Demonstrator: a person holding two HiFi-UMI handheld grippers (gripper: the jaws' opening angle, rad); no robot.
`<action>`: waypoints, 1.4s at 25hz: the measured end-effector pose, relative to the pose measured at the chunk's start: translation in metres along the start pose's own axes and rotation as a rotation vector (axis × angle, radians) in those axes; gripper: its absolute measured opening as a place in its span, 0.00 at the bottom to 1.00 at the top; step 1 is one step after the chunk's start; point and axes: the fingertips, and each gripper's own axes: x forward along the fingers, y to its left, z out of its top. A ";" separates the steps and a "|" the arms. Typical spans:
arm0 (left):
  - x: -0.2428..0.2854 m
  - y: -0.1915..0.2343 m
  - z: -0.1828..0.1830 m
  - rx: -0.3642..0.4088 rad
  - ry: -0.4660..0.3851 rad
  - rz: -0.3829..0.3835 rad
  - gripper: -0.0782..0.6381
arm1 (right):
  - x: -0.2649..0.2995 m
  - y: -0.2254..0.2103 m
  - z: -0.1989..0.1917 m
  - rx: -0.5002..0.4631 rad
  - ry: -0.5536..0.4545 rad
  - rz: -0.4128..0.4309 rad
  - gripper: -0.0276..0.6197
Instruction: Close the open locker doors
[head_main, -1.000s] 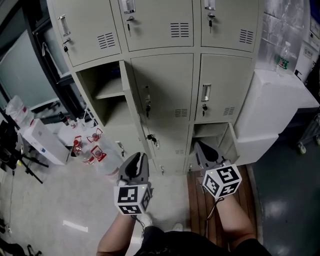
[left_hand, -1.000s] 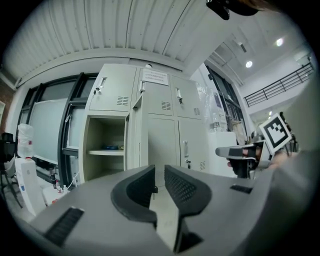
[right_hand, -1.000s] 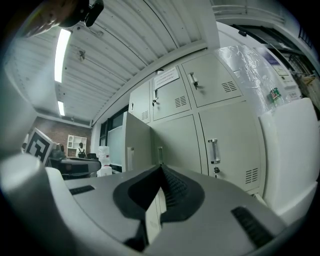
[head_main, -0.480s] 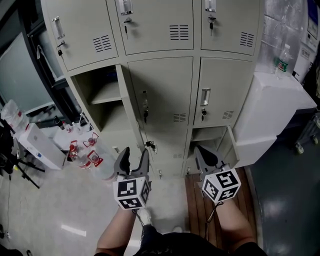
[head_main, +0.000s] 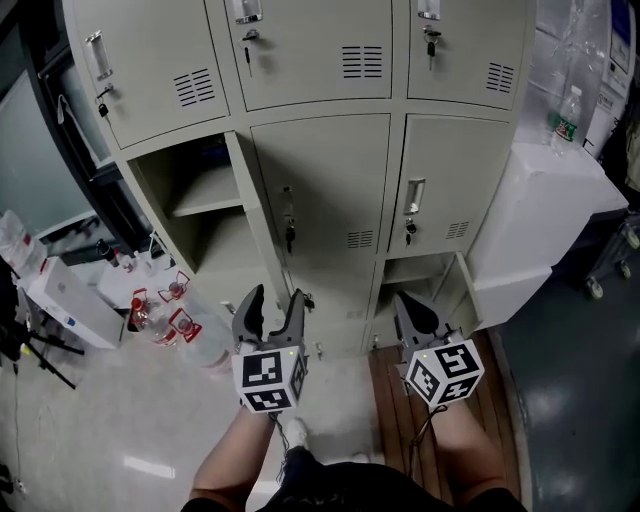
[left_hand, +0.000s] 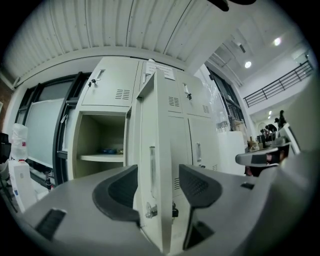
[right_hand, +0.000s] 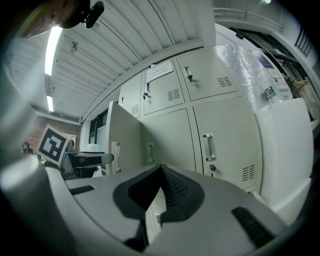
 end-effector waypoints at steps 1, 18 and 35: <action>0.003 0.001 0.000 0.002 0.002 -0.002 0.45 | 0.003 0.000 0.000 0.002 -0.001 -0.005 0.04; -0.013 0.040 -0.003 0.024 0.002 0.031 0.38 | 0.044 0.035 -0.006 0.018 0.016 0.057 0.04; -0.032 0.123 -0.011 -0.021 0.015 0.172 0.27 | 0.095 0.087 -0.009 0.013 0.030 0.168 0.04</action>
